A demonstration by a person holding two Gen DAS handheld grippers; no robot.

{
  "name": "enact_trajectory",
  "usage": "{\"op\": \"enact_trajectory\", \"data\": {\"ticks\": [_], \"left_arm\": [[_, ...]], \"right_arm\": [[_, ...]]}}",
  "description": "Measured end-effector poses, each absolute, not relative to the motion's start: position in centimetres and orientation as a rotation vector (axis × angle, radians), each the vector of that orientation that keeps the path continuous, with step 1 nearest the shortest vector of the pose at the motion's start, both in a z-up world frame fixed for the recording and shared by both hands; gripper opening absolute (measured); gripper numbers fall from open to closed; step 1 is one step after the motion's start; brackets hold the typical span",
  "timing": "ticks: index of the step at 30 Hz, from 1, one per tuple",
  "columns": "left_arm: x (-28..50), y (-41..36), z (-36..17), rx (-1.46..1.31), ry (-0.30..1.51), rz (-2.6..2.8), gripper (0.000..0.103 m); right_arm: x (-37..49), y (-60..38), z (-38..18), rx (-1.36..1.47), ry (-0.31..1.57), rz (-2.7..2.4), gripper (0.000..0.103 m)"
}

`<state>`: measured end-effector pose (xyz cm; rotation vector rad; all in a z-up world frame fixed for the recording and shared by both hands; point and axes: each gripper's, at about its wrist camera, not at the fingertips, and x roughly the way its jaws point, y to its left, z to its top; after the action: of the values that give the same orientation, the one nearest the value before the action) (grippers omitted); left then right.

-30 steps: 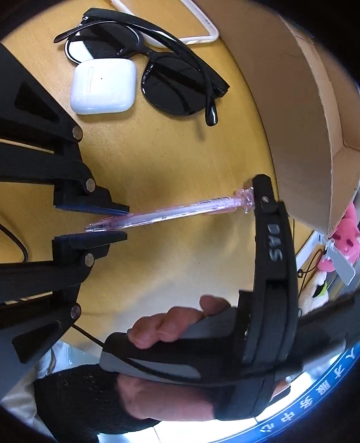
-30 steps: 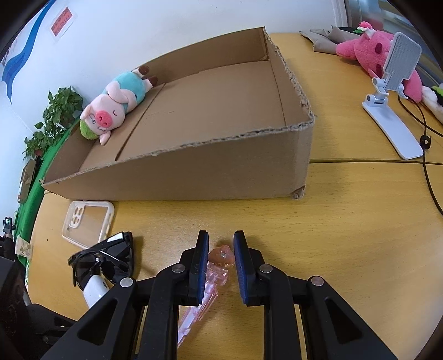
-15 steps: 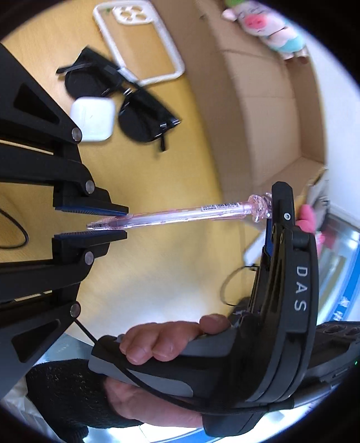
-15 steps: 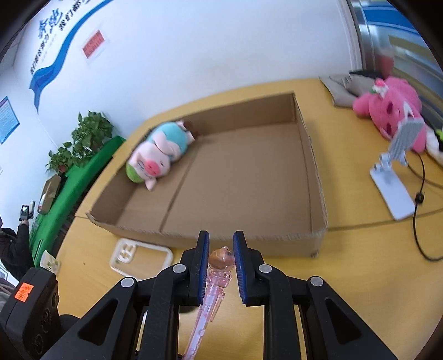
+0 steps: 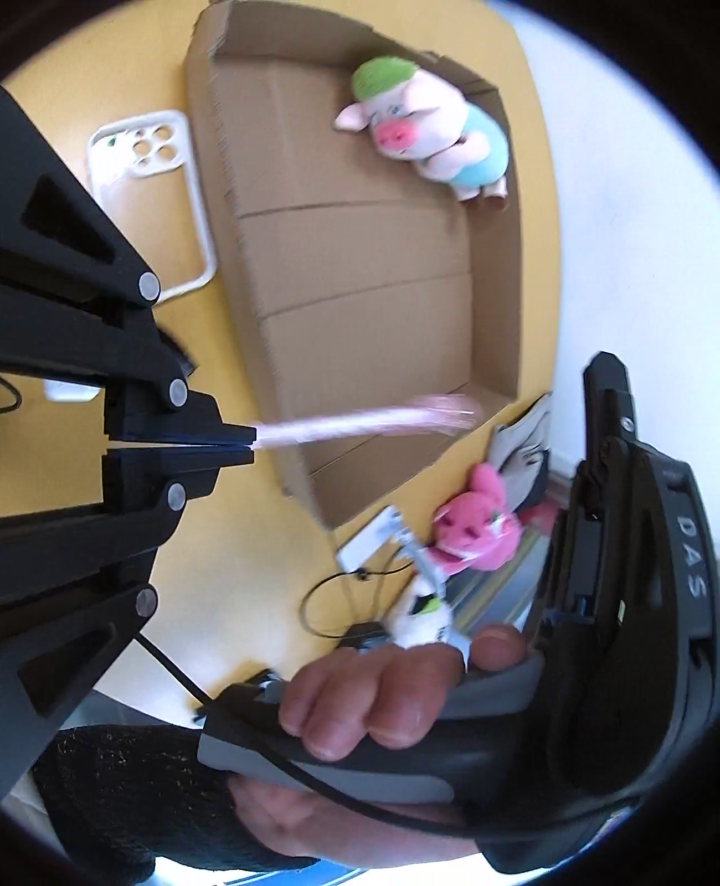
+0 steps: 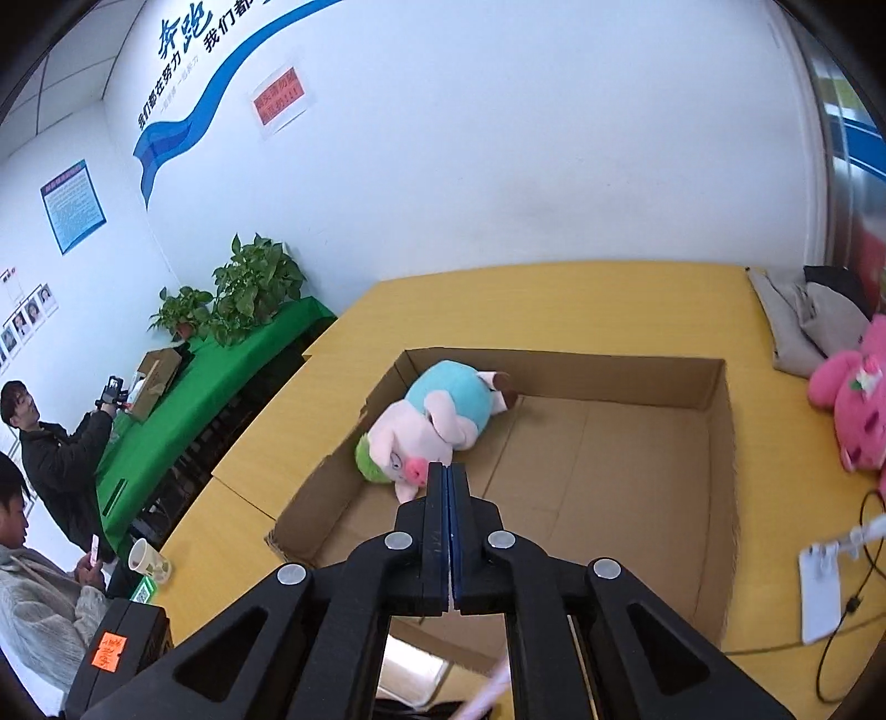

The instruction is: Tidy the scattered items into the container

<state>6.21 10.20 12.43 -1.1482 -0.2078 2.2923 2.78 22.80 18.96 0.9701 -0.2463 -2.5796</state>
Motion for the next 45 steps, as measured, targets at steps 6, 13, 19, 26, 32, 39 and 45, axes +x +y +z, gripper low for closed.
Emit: {"op": "enact_trajectory", "data": {"ticks": [6, 13, 19, 26, 32, 39, 45], "left_arm": [[2.2, 9.1, 8.4, -1.230, -0.251, 2.284, 0.000], [2.4, 8.3, 7.1, -1.242, -0.326, 2.246, 0.001], [-0.9, 8.0, 7.9, -1.270, -0.249, 2.299, 0.061], [-6.6, 10.9, 5.8, -1.437, -0.026, 2.162, 0.066], [-9.2, 14.2, 2.0, -1.591, 0.212, 1.964, 0.060], [-9.4, 15.5, 1.0, -1.626, 0.189, 1.791, 0.032], [-9.1, 16.0, 1.1, -1.638, 0.178, 1.757, 0.014]], "right_arm": [[0.6, 22.4, 18.1, 1.013, -0.273, -2.558, 0.002], [1.2, 25.1, 11.8, 1.234, -0.290, -2.570, 0.061], [-2.8, 28.6, 6.5, 1.534, -0.434, -2.491, 0.075], [-7.6, 31.0, -0.8, 1.952, -0.556, -2.363, 0.077], [-8.0, 30.6, -1.7, 2.028, -0.529, -2.401, 0.075], [-7.2, 30.2, -1.7, 2.026, -0.451, -2.472, 0.029], [-6.8, 30.4, -1.7, 1.968, -0.520, -2.455, 0.027]]}}
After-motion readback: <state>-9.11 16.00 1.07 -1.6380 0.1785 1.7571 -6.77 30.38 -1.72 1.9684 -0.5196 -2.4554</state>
